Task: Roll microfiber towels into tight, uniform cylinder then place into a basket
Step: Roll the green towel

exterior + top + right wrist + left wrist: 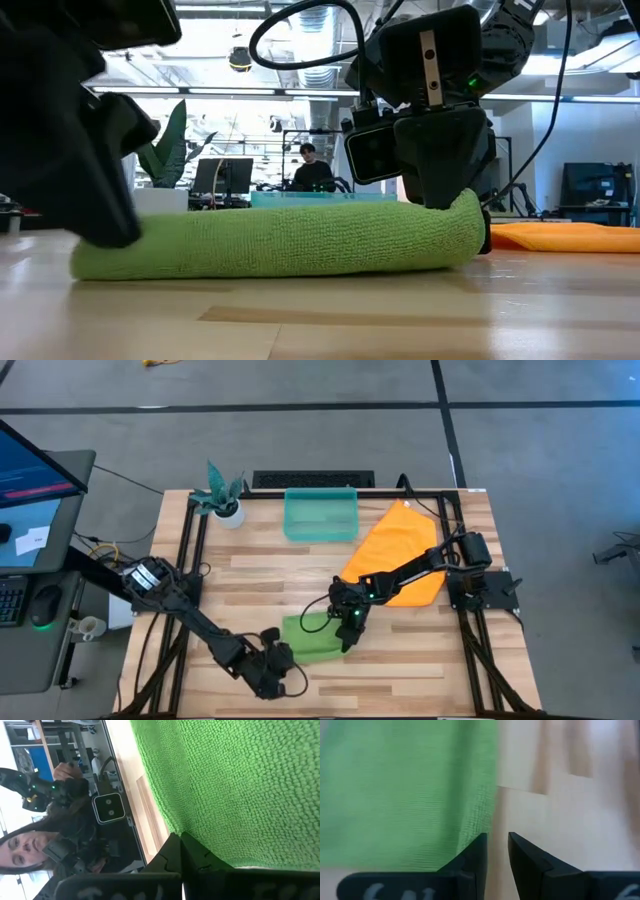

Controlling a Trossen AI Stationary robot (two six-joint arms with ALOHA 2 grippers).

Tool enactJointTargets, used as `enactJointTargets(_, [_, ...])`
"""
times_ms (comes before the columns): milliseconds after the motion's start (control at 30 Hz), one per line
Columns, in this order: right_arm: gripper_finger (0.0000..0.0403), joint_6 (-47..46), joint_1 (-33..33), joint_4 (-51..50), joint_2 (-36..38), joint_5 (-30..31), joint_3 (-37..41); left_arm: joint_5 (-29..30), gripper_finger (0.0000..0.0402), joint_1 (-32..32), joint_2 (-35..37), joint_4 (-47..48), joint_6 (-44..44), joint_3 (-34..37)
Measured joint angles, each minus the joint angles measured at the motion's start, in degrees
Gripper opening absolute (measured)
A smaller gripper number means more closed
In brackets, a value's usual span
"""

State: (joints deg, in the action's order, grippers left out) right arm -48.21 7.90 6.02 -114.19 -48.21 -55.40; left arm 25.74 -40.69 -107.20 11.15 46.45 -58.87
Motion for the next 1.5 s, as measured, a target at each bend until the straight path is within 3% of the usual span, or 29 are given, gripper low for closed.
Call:
enactJointTargets(133, [0.0008, 0.0, 0.1, 0.0, 0.0, 0.0, 0.0, 3.5, 0.0070, 0.7, 0.0, 2.6, 1.7, 0.0])
enactJointTargets(367, [0.0008, 0.2, 0.3, -0.2, 0.0, 0.3, 0.0, 3.7, 0.0070, 2.4, 0.0, 4.1, 5.1, 0.0])
enactJointTargets(600, [0.0011, 0.0, 0.3, -0.3, 0.0, 1.7, 0.0, 0.5, 0.0070, 5.5, -0.7, 9.3, 12.8, -0.2])
enactJointTargets(867, [0.0086, 1.8, 1.1, -0.9, 0.0, 4.7, -0.1, -1.2, 0.0070, 5.7, -1.2, 8.8, 13.0, -0.2])
enactJointTargets(1100, [0.0154, 0.7, 0.6, -1.1, 0.4, 2.7, -0.1, -1.5, 0.0070, 5.5, -1.3, 8.7, 14.7, -0.1])
enactJointTargets(1333, [0.0170, 2.6, -0.5, -7.1, 4.8, 4.3, 0.4, -1.9, 0.0070, 5.5, -1.4, 8.9, 15.5, -0.1])
enactJointTargets(1500, [0.0168, 9.2, -1.3, -15.9, 10.9, 8.1, 0.2, -2.0, 0.0070, 5.4, -1.4, 8.9, 15.7, -0.1])
